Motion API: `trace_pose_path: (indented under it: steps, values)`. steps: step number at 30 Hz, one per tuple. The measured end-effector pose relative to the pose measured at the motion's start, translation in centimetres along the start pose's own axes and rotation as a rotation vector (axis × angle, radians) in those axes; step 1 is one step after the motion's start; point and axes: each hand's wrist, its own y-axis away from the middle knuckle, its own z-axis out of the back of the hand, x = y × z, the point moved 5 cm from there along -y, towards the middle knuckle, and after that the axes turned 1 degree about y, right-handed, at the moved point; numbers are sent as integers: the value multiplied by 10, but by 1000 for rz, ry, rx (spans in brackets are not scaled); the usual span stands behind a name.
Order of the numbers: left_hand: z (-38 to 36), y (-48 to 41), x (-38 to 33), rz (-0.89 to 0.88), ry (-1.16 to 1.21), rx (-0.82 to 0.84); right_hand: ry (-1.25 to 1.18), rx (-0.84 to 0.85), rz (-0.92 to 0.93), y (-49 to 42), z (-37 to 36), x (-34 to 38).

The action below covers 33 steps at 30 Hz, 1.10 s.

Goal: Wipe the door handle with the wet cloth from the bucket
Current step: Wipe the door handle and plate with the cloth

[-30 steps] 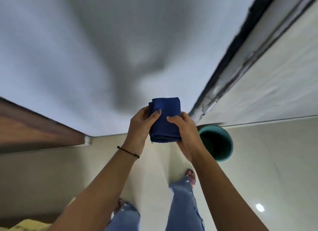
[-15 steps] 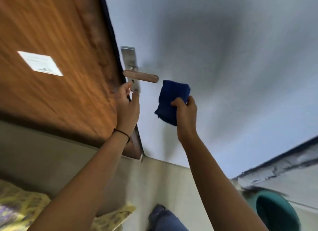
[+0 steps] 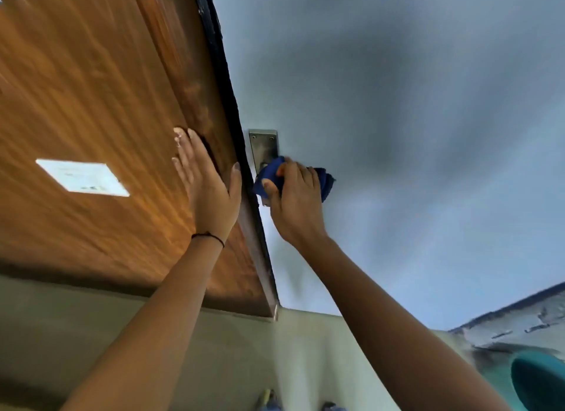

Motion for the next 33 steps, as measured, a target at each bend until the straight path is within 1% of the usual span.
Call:
trace_pose_path:
  steps: [2,6,8,12,14,17,23,27,30,33]
  values:
    - [-12,1,13,-51,-27,-1,-19,-9,-61,-3,-7,-3]
    - [-23,1,30,-135,-113,-45,146,-28,39,-13,-17,9]
    - [-26,-1,32,-182,-117,-71,219,-13,48,-16,-19,13]
    - [-28,-2,33,-197,-101,-79,360,30,58,-16,-7,-5]
    - [-30,-3,34,-204,-104,-72,355,42,30,-12,0,-19]
    - [-31,-3,36,-221,-101,-69,317,3,-38,-5,-1,-22]
    - [-26,1,44,-338,-103,-22,475,13,-89,-12,-33,16]
    - [-28,0,43,-322,-113,-23,520,61,-72,-10,-15,-7]
    - [-30,0,45,-316,-96,-42,504,63,-167,-3,7,-35]
    - [-31,0,46,-363,-64,-59,351,32,-377,6,19,-46]
